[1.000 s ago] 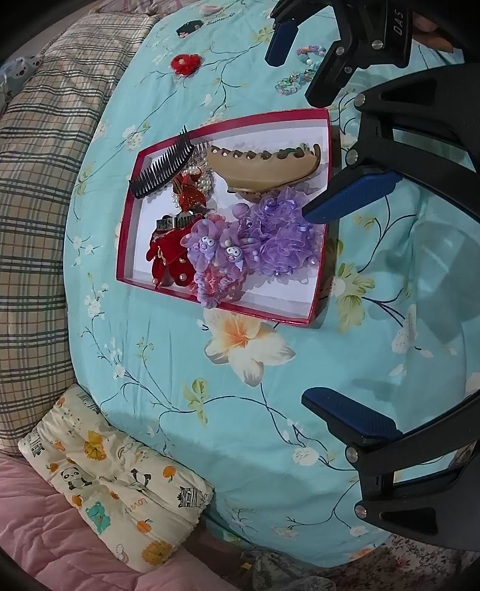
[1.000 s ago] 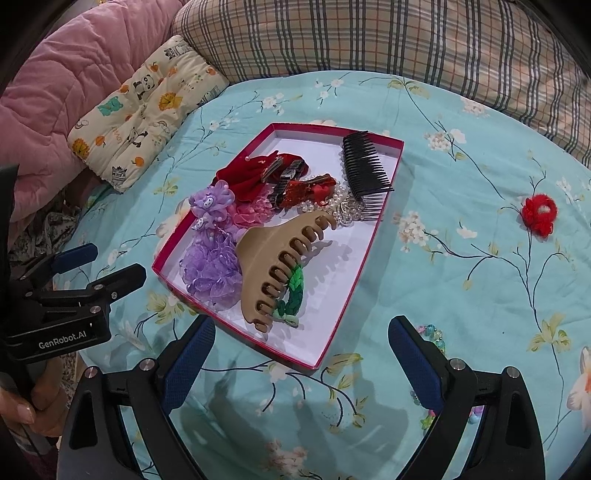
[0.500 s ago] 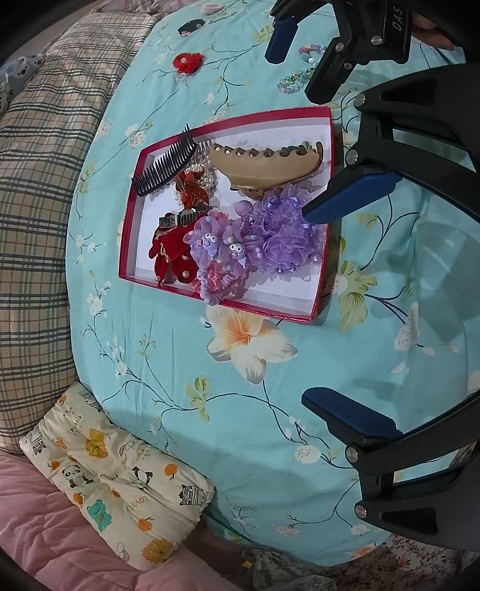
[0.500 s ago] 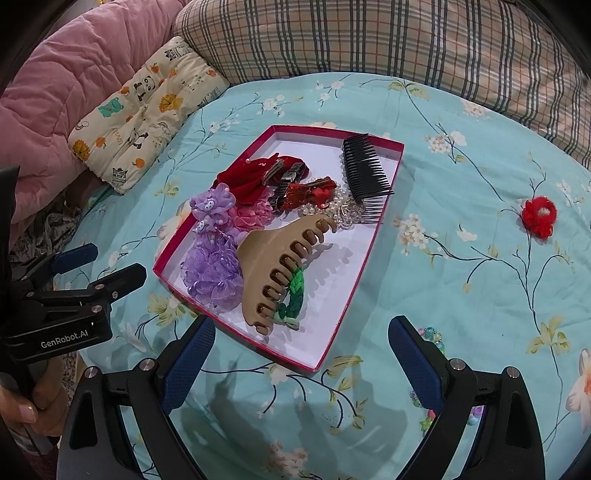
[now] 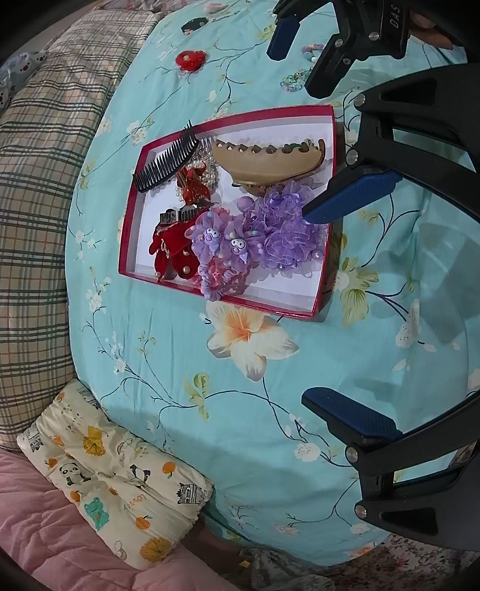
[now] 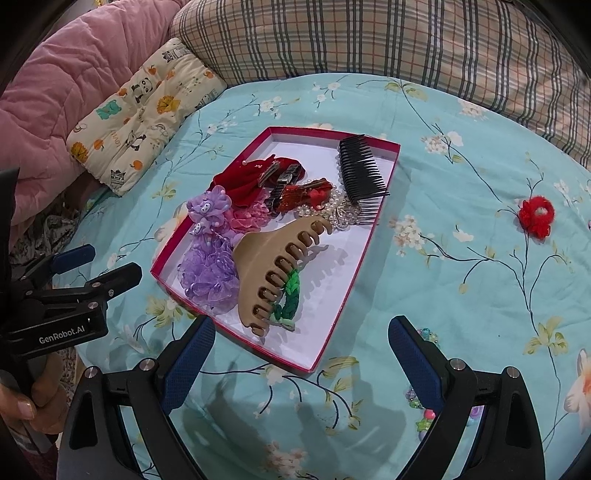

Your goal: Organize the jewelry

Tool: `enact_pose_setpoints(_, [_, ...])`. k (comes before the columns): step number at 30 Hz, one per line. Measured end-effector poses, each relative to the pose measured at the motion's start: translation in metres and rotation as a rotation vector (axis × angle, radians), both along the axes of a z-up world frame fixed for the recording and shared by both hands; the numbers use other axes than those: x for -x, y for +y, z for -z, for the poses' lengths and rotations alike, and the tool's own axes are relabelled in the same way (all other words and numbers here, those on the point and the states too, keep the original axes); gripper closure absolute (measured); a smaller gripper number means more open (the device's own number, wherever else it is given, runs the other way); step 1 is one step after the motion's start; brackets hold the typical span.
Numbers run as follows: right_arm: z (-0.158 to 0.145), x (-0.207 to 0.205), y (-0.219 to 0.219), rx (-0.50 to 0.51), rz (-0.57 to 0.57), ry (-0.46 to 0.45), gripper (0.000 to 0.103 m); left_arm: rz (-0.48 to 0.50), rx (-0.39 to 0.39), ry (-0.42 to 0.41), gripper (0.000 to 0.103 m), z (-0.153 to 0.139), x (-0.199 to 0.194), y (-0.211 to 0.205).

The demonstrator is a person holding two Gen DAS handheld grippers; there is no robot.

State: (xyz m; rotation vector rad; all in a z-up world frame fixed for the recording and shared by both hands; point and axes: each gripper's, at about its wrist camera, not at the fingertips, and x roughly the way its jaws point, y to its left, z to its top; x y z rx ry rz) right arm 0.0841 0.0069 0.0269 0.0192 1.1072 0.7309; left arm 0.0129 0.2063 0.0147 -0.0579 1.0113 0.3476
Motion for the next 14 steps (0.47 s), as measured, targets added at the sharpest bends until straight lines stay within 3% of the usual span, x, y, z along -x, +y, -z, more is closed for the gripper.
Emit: enact_pose_setpoints(14, [0.0062, -0.002, -0.0066, -0.004, 0.024, 0.011, 0.007, -0.003, 0.034, 0.002, 0.012, 0.0019, -0.0034, -0.0035])
